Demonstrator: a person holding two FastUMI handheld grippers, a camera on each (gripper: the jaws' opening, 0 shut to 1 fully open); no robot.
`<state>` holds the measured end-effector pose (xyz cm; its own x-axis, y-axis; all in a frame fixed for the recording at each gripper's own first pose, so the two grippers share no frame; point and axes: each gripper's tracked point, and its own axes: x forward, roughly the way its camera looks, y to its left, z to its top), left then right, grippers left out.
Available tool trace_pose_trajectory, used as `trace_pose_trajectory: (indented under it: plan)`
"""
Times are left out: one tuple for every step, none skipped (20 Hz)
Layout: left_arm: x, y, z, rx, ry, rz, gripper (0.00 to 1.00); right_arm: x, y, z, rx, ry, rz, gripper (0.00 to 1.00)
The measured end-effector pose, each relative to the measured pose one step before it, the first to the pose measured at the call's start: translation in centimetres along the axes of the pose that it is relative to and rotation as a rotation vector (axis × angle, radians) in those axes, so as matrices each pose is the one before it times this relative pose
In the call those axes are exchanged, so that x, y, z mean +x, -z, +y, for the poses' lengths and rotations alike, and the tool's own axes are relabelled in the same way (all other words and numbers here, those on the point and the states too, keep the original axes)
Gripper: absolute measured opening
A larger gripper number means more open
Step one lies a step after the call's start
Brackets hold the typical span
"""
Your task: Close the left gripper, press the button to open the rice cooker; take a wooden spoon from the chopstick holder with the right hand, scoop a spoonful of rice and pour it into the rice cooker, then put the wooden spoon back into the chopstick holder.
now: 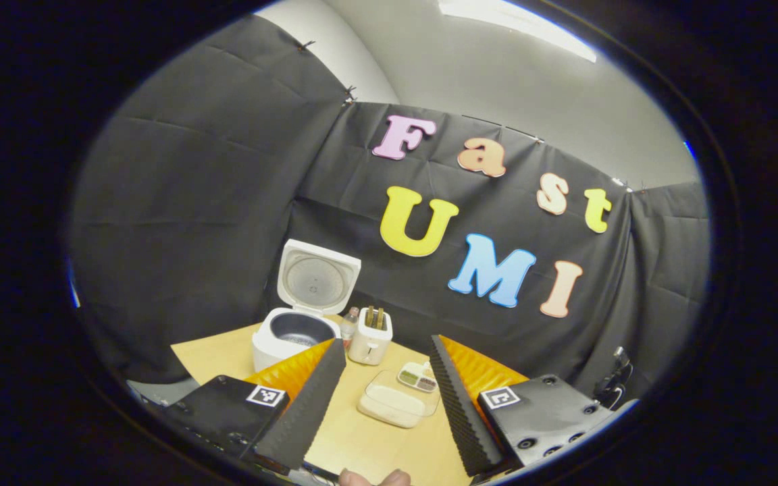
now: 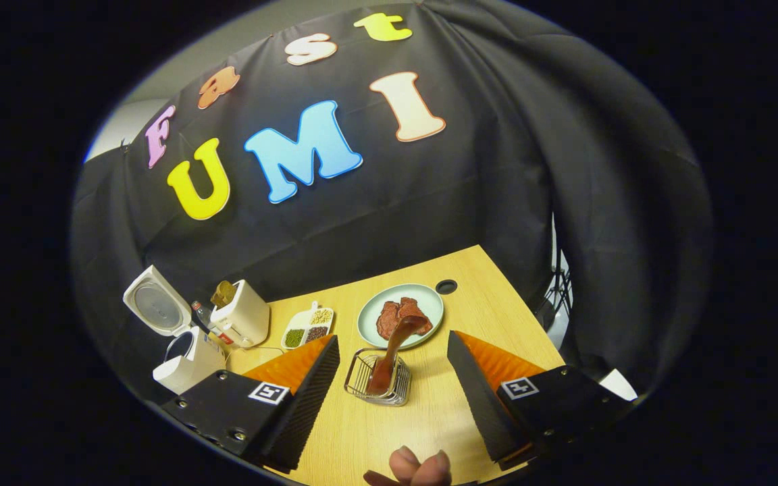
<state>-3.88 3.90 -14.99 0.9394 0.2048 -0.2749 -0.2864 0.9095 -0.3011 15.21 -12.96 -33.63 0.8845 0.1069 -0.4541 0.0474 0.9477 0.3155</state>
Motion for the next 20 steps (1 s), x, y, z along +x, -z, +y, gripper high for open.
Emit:
trace_pose_trajectory:
  plan:
    - [1.234, -0.39, 0.611, -0.00421, 0.0241, -0.00264, 0.96, -1.06, -0.367, 0.646, -0.01681, 0.00814, -0.02096, 0.98]
    - [1.43, -0.532, 0.749, -0.00309, 0.02366, -0.00356, 0.89, -1.283, 0.094, 0.718, -0.02306, 0.00823, -0.01398, 0.98]
    - [1.375, -0.443, 0.917, -0.00381, 0.01967, 0.00372, 0.89, -1.216, -0.23, 0.881, -0.02039, 0.01699, -0.01123, 0.98]
    - [1.279, -0.134, 1.127, -0.00916, 0.02758, 0.00672, 0.89, -1.358, -0.142, 1.12, -0.01159, 0.01429, -0.00973, 0.98]
    - [1.381, -0.593, 1.107, -0.00921, 0.02059, -0.00566, 0.89, -1.264, -0.45, 1.437, -0.00958, 0.00973, -0.01738, 0.98]
    - [1.496, -0.405, 1.564, -0.01628, 0.01503, 0.00599, 0.83, -1.219, -0.281, 1.349, -0.01456, 0.01076, -0.01709, 0.98]
    - [1.467, -0.462, 1.369, -0.02345, 0.01751, 0.00735, 0.89, -1.27, -0.155, 1.094, -0.01742, 0.01563, -0.01218, 0.98]
    - [1.542, -0.767, 1.277, -0.02327, 0.01822, -0.00453, 0.89, -1.284, -0.188, 1.054, -0.02155, 0.01866, -0.01849, 0.98]
    - [1.449, -0.936, 1.292, -0.01729, 0.01775, -0.00675, 0.89, -1.258, -0.199, 1.106, -0.0132, 0.01751, -0.01196, 0.98]
    - [1.943, -0.698, 1.379, -0.01008, 0.01055, -0.00626, 0.89, -1.408, -0.11, 1.373, -0.00623, 0.00798, -0.01075, 0.98]
    - [1.668, -0.804, 1.436, -0.00582, 0.00644, -0.00895, 0.9, -1.219, -0.191, 1.217, -0.00265, 0.00913, -0.0122, 0.98]
    - [1.893, -0.991, 1.393, -0.0039, -0.00196, -0.0141, 0.89, -1.083, -0.09, 1.128, -0.00514, 0.01019, -0.00462, 0.98]
    - [2.066, -0.79, 1.426, -0.00321, -0.01331, -0.01504, 0.9, -1.11, 0.242, 0.987, -0.00624, 0.00683, 0.00864, 0.98]
    - [1.987, -0.967, 1.241, -0.00018, -0.00955, -0.02178, 0.89, -1.05, 0.098, 1.265, -0.0042, -0.00382, 0.00713, 0.98]
    - [2.009, -1.052, 1.606, 0.01159, -0.03026, -0.02422, 0.89, -0.87, -0.107, 1.09, -0.0109, -0.00283, -0.00272, 0.98]
    - [2.191, -0.783, 1.455, 0.01043, -0.01659, -0.01386, 0.89, -0.053, 0.0, 0.401, -0.01523, 0.01078, 0.00086, 0.98]
    - [2.112, -0.624, 0.842, 0.0061, -0.01447, -0.01124, 0.89, -0.585, 0.242, 0.747, -0.01004, 0.00039, 0.00689, 0.98]
    - [2.302, -0.578, 0.652, 0.00926, -0.01633, -0.00466, 0.89, -0.553, 0.155, 0.905, -0.00433, -0.00746, 0.00942, 0.98]
    - [2.254, -0.538, 0.803, 0.01517, -0.02307, 0.00097, 0.89, -0.512, 0.195, 0.838, -0.0035, -0.00806, 0.0133, 0.98]
    - [2.695, -0.119, 0.86, 0.01802, -0.032, 0.00419, 0.89, -0.395, 0.314, 0.524, -0.00518, -0.0014, 0.00778, 0.98]
